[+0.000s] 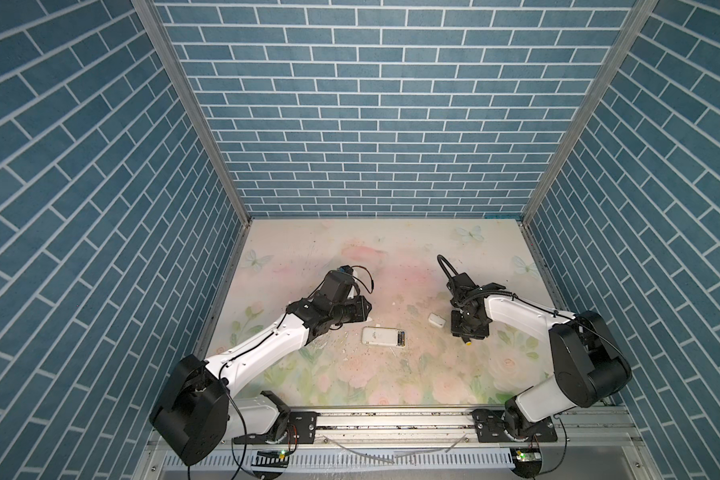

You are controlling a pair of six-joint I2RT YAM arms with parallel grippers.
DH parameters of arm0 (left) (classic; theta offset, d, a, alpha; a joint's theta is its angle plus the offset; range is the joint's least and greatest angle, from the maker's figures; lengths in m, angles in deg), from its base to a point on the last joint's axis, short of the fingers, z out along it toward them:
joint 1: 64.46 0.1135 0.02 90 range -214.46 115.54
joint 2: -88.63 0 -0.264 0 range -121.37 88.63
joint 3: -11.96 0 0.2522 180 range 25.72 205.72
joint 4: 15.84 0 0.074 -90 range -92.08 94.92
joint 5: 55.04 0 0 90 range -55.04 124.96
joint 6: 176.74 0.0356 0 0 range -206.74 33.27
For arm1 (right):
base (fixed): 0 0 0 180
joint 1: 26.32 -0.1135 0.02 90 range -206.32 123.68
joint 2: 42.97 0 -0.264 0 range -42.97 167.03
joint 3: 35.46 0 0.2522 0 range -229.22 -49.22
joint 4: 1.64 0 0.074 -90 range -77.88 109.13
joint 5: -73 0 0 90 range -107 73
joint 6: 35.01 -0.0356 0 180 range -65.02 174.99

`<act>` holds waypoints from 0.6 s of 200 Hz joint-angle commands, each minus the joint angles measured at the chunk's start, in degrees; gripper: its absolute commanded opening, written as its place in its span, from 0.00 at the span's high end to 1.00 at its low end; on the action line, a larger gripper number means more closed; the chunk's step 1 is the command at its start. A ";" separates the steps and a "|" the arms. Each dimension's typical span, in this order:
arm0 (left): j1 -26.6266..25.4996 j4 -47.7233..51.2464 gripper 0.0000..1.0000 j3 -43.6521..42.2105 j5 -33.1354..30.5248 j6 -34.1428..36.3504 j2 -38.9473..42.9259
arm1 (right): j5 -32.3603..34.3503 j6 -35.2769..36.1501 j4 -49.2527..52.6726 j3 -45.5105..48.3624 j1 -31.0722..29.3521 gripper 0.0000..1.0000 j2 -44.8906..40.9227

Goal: Unload the batteries from the remote control
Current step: 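Grasp the black-and-yellow screwdriver by its handle with the right gripper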

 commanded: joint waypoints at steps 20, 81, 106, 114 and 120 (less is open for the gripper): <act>0.72 0.15 0.68 2.16 0.87 0.51 -1.35 | -1.63 0.41 -0.83 2.36 0.24 0.59 0.74; 0.85 -1.92 0.63 3.35 2.61 -0.16 -2.93 | -0.25 1.87 0.06 2.04 0.17 0.80 -2.63; 0.85 -6.62 0.57 2.84 5.42 -2.47 -4.59 | -1.22 4.44 1.23 0.94 0.09 0.84 -8.23; 0.80 -8.91 0.55 2.53 6.67 -3.73 -5.55 | -2.77 5.82 0.83 0.77 -0.01 0.85 -10.49; 0.85 -10.93 0.54 2.24 7.63 -4.65 -6.34 | -4.03 6.65 0.52 0.63 -0.09 0.86 -12.31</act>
